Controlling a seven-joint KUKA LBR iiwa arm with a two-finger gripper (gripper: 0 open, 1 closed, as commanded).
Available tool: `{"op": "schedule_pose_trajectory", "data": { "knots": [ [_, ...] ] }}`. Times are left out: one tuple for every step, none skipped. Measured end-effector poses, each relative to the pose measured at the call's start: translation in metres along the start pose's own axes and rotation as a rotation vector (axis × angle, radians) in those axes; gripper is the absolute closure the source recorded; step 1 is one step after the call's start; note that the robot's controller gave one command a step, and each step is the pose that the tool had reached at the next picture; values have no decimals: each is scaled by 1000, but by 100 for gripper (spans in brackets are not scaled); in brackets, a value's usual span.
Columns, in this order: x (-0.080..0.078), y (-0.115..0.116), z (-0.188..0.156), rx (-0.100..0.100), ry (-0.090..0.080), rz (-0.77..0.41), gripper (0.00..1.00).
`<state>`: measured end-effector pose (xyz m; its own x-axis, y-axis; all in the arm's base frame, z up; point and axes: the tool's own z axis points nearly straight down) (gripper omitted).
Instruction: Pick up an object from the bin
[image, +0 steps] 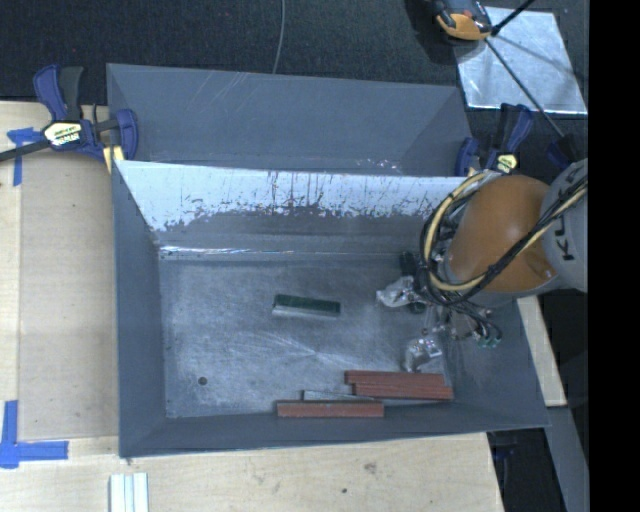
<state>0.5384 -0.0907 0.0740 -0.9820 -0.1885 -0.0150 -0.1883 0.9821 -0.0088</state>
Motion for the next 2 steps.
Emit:
{"op": "schedule_pose_trajectory", "data": {
  "knots": [
    [-11,32,0,-4,14,7,0],
    [-34,57,-23,-9,13,-34,0]
  ]
}}
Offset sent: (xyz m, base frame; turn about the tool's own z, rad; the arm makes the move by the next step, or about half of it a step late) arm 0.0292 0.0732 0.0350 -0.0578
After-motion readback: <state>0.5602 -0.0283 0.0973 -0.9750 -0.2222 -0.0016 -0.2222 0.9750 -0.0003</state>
